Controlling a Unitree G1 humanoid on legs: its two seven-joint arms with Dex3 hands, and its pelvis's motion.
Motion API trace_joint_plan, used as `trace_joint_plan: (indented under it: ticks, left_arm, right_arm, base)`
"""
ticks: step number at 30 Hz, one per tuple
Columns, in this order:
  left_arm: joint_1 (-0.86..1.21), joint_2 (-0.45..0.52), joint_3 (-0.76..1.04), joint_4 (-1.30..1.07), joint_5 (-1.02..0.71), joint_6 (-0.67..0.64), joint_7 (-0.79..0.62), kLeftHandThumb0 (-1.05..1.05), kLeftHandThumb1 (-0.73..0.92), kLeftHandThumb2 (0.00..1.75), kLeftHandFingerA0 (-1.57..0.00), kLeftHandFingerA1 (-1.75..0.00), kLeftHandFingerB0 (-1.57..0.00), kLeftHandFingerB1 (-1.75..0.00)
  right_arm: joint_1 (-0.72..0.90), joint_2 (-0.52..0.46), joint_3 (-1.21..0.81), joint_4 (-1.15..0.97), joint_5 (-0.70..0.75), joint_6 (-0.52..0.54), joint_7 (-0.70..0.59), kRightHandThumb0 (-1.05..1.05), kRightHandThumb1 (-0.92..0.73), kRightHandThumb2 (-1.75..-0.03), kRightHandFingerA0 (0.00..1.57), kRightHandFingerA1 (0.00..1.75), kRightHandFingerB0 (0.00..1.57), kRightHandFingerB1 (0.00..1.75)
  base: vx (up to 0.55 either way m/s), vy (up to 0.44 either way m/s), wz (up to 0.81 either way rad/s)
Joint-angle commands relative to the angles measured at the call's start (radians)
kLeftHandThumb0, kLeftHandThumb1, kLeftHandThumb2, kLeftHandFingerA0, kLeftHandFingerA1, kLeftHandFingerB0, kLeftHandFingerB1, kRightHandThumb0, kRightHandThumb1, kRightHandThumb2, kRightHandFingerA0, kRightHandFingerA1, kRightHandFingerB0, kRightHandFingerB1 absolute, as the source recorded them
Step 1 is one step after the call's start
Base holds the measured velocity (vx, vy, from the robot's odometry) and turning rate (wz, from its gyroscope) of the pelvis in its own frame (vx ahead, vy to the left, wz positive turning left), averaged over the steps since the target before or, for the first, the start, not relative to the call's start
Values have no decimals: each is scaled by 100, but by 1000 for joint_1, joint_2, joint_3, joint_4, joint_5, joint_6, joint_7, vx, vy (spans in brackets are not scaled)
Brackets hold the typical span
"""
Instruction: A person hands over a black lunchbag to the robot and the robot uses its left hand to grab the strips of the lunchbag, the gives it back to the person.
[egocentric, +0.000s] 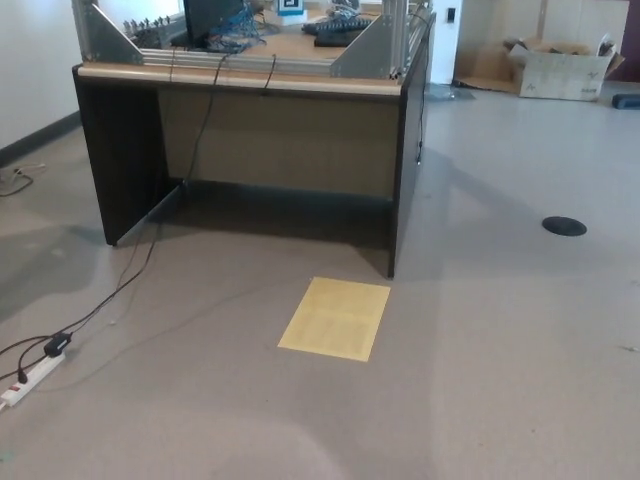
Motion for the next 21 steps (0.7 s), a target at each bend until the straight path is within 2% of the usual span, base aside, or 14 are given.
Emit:
trace_joint_plan:
  ticks: [1,7,8,9,10,15,16,20,21]
  left_arm:
    - [-28,67,21,30,0,-301,51,-69,60,59,-22,-31,-27,-30]
    - [-25,43,33,53,-33,-334,14,-68,61,59,-22,-31,-24,-29]
    - [-23,41,39,53,-42,-346,9,-33,32,92,-6,-50,-6,-48]
    - [-26,43,43,53,-44,-354,10,-33,32,92,-6,-50,-6,-48]
    - [-28,42,46,57,-47,-362,7,-67,61,59,-20,-30,-21,-29]
    - [-3,45,44,51,-22,-398,35,-67,61,59,-18,-30,-20,-28]
    - [-3,47,44,56,-23,-401,30,-35,35,93,0,-48,0,-46]
    - [-13,47,64,39,-51,-429,22,-36,31,91,0,-49,0,-46]
    - [10,68,80,-50,-63,-435,8,-73,47,85,0,-34,-16,-35]
  right_arm:
    - [-38,-44,-7,41,-4,-233,-3,-73,-77,-65,33,38,34,35]
    - [-13,-57,-10,53,-10,-269,-16,-70,-79,-64,33,40,32,35]
    - [-19,-57,-8,64,-14,-277,-22,-70,-79,-64,33,40,32,35]
    - [-27,-56,-6,70,-13,-277,-17,-68,-78,-64,32,40,31,35]
    - [-31,-56,-6,77,-13,-281,-16,-69,-78,-64,33,39,30,34]
    - [-13,-57,-8,99,-6,-322,-12,-70,-79,-64,32,40,30,34]
    - [-12,-57,-11,102,0,-328,-5,-69,-79,-64,31,39,29,34]
    - [-42,-51,-13,126,4,-340,-1,-69,-78,-63,32,39,28,33]
    - [-35,-42,-10,134,6,-344,4,-70,-77,-63,33,39,27,33]
  base:
    - [0,0,0]
    - [0,0,0]
    - [0,0,0]
    - [0,0,0]
    - [0,0,0]
    - [0,0,0]
    - [0,0,0]
    - [0,0,0]
    - [0,0,0]
